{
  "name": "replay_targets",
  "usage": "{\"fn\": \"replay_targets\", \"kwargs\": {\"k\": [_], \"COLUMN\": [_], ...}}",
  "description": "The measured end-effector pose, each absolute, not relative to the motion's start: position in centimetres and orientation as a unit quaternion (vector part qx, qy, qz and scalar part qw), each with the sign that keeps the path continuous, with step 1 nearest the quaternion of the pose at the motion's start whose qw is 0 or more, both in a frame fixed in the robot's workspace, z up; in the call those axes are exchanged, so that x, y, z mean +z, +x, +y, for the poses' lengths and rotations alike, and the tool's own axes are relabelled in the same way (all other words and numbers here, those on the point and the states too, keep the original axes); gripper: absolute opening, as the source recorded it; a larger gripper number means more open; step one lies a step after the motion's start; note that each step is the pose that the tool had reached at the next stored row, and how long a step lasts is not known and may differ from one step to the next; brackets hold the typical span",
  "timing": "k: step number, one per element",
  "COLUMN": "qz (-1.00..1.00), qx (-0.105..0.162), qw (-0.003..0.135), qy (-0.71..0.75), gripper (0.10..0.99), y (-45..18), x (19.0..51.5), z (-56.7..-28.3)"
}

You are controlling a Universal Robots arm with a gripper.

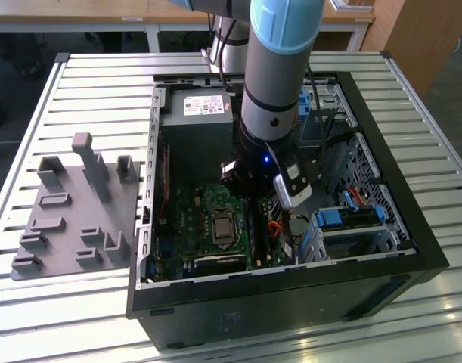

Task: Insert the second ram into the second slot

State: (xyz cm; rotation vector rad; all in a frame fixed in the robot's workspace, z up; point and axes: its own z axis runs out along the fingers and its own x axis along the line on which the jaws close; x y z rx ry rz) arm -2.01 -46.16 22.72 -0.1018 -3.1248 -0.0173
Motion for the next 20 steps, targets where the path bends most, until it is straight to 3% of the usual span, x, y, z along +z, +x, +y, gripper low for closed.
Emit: {"fn": "replay_targets", "kwargs": {"k": [20], "qz": [-1.0], "qx": [-0.005], "qw": [0.008], "qy": [-0.015], "gripper": [0.137], "y": [-1.4], "x": [22.38], "z": [-46.05]}}
